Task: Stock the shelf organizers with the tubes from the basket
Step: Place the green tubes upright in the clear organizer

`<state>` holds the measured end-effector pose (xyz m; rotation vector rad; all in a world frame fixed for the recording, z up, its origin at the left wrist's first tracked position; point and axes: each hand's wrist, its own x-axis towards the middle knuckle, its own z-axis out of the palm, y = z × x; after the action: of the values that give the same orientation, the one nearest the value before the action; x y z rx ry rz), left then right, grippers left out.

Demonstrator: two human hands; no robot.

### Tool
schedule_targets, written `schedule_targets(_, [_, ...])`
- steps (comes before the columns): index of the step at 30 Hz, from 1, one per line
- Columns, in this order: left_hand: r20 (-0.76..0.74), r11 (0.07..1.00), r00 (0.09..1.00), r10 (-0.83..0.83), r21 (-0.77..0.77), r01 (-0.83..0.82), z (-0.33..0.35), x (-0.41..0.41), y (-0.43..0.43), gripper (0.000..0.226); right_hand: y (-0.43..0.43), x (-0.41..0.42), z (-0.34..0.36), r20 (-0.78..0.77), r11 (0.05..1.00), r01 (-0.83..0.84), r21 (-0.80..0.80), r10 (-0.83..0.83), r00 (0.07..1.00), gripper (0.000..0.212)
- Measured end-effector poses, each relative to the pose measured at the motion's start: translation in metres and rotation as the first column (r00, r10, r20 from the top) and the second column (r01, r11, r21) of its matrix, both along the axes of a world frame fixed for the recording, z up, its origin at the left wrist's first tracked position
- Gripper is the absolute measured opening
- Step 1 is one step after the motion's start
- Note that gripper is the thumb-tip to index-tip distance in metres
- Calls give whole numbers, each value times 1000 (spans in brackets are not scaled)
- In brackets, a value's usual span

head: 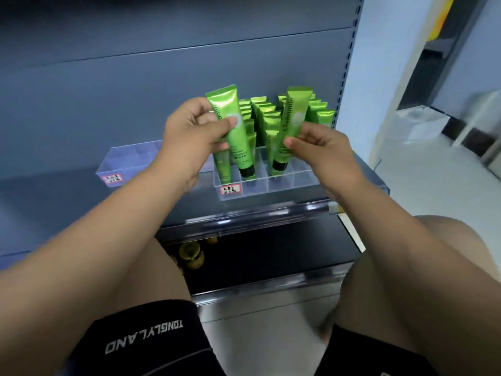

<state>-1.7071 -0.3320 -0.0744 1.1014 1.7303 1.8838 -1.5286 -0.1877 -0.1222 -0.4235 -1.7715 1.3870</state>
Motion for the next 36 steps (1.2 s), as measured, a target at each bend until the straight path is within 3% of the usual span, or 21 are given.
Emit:
schedule_targets(6, [-246, 994, 967, -66, -102, 42, 18, 29, 56, 37, 49, 36, -11, -2, 995, 92, -27, -92, 996, 37])
schedule_targets(10, [-319, 993, 944, -81, -111, 48, 30, 46, 89, 41, 72, 46, -14, -5, 988, 148, -51, -148, 989, 12])
schedule_targets(12, [-375, 987, 920, -116, -148, 65, 33, 53, 104, 42, 86, 51, -18, 44, 988, 152, -29, -151, 988, 20])
schedule_targets(16, [-497, 975, 853, -162, -214, 60, 36, 58, 131, 28, 122, 52, -32, 120, 983, 184, -9, -181, 976, 58])
schedule_targets(22, [-719, 924, 655, -232, -373, -82, 28, 59, 162, 23, 119, 43, -24, 159, 958, 283, -36, -274, 949, 21])
schedule_targets(26, [-778, 900, 578, -248, -406, -160, 20, 56, 177, 30, 120, 32, -24, 178, 948, 318, 12, -315, 932, 17])
schedule_targets(36, [-807, 843, 528, -264, -459, -280, 7, 58, 193, 29, 125, 26, -29, 313, 913, 349, 214, -402, 861, 25])
